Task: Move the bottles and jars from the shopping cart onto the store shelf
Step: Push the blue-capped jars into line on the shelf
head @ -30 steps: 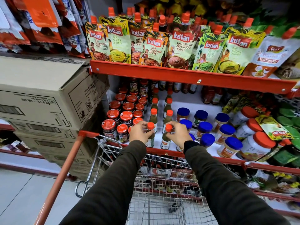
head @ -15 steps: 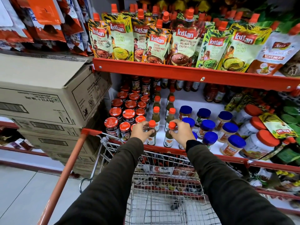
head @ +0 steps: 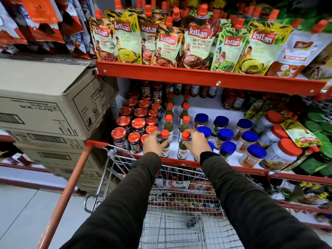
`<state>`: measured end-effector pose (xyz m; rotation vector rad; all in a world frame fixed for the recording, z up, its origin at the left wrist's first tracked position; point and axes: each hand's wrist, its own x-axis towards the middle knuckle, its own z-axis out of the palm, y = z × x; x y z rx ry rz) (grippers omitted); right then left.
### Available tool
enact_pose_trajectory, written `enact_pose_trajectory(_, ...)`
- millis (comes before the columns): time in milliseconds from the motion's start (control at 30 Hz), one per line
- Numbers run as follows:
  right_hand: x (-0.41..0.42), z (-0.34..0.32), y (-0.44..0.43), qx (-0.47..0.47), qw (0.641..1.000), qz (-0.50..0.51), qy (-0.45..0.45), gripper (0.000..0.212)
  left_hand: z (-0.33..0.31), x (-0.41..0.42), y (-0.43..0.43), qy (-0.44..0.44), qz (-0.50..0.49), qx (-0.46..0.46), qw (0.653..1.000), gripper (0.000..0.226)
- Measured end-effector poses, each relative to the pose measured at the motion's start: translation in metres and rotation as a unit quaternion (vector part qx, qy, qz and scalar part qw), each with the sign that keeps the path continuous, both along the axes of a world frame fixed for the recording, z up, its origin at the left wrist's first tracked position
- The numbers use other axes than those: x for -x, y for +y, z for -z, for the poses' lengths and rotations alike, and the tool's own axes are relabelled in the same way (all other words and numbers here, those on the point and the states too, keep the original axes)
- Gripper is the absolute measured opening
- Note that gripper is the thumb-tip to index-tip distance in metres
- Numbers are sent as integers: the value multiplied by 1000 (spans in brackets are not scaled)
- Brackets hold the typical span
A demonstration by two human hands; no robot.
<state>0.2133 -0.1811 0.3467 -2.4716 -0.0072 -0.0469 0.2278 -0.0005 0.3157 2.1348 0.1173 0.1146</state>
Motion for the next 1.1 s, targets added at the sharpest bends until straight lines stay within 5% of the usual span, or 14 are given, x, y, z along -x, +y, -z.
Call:
enact_pose_trajectory(133, 13, 4, -7, -42, 999, -10, -16, 57, 10, 16, -4, -61, -26, -6, 998, 58)
enact_pose_trajectory(367, 46, 31, -58, -60, 976, 122, -170, 28, 30, 61, -46, -138, -52, 63, 987, 63)
enact_pose_trajectory(467, 54, 43, -94, -98, 965, 193, -147, 33, 34, 75, -79, -127, -66, 95, 985, 62)
enact_pose_trajectory(633, 59, 52, -148, -256, 945, 204, -32, 50, 32, 91, -149, -131, 6, 107, 986, 23)
enact_pose_trajectory(767, 55, 53, -172, -393, 900, 168, 79, 57, 31, 93, -209, 32, 109, 235, 965, 40)
enact_pose_trajectory(900, 45, 53, -181, -443, 878, 121, 136, 65, 31, 83, -248, 204, 89, 352, 909, 73)
enact_pose_trajectory(1000, 45, 53, -186, -468, 867, 84, 152, 63, 36, 76, -259, 223, 103, 358, 901, 95)
enact_pose_trajectory(1100, 54, 54, -190, -456, 876, 66, 144, 46, 43, 72, -261, 213, 104, 361, 902, 92)
